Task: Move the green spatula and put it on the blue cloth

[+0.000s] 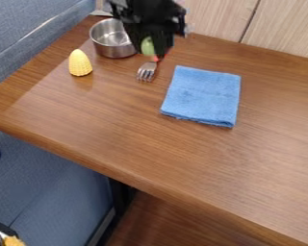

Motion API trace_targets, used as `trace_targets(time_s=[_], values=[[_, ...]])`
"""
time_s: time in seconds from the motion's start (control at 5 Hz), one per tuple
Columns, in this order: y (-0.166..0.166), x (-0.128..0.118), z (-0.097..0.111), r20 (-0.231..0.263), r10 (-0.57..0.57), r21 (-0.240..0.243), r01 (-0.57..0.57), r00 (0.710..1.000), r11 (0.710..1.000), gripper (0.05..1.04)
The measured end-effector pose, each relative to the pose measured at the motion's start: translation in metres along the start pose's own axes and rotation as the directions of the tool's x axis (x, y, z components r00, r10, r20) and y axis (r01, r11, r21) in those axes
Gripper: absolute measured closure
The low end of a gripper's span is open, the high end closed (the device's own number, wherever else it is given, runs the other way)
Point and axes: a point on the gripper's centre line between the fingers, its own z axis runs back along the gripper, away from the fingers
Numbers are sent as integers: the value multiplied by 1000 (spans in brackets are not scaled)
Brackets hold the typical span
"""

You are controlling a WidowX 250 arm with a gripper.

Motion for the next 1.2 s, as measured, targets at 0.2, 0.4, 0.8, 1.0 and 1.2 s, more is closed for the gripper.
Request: trace_targets(time_s=[0.2,0.4,0.8,1.0,1.2], values=[[-11,-3,-22,-24,-6,15,6,1000,1000,653],[-21,-3,-41,-40,-2,29,3,999,1000,653],[-41,-7,-88,-103,10,34,-6,995,999,653],[-44,-1,-99,-100,9,33,-6,995,999,653],[-45,2,-101,-96,7,46,-3,995,999,580]])
